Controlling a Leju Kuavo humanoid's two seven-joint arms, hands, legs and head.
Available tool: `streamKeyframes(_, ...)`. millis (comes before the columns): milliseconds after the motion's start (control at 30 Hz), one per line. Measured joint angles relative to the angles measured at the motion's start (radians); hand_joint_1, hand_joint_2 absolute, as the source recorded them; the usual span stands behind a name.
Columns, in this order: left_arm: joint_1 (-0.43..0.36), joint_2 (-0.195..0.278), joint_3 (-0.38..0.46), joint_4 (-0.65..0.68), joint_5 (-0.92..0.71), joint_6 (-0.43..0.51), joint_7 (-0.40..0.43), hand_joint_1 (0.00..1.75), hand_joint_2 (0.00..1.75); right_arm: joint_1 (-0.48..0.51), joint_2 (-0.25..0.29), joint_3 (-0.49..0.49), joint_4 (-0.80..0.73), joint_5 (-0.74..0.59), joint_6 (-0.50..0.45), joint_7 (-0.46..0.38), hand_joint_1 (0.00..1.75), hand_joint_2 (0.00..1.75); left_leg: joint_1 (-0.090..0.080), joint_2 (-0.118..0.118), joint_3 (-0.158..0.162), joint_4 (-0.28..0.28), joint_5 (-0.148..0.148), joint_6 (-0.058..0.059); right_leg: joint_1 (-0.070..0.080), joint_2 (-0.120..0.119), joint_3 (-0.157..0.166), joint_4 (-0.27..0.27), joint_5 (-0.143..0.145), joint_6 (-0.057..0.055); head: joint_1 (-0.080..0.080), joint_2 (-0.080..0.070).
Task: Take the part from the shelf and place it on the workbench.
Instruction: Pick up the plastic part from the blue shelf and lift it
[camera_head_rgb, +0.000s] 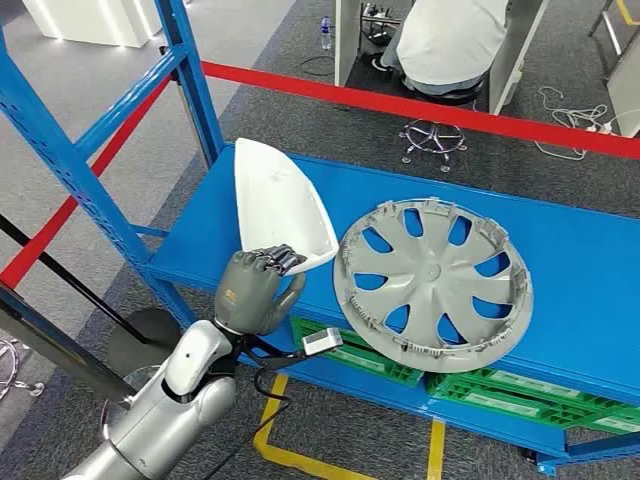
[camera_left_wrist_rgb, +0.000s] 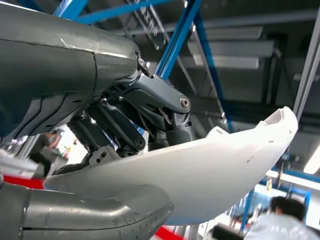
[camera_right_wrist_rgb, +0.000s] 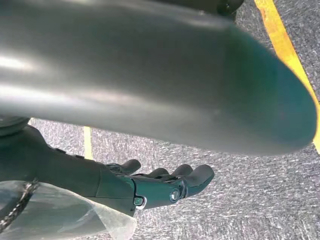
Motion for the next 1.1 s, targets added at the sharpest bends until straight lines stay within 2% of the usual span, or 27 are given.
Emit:
streamKeyframes(200, 0.02, 0.024, 0.003, -0.152, -0.064, 0.011, -0.012, 1.75, 1.75, 0.009, 0.0, 0.0, 0.0, 0.013, 0.0, -0.009, 0.0, 0.0, 0.0, 0.0, 0.0, 0.0, 0.0, 0.0, 0.0, 0.0, 0.0, 0.0, 0.0, 0.0, 0.0, 0.0)
streamKeyframes(767, 0.029, 0.046, 0.008, -0.18, -0.042, 0.044, -0.021, 1.75, 1.75, 0.01, 0.0, -0.002, 0.0, 0.022, -0.002, -0.014, 0.0, 0.0, 0.0, 0.0, 0.0, 0.0, 0.0, 0.0, 0.0, 0.0, 0.0, 0.0, 0.0, 0.0, 0.0, 0.0)
streamKeyframes(1100, 0.043, 0.04, 0.021, -0.187, 0.031, -0.053, -0.001, 1.75, 1.75, 0.01, 0.003, -0.01, 0.0, 0.022, -0.008, -0.013, 0.0, 0.0, 0.0, 0.0, 0.0, 0.0, 0.0, 0.0, 0.0, 0.0, 0.0, 0.0, 0.0, 0.0, 0.0, 0.0)
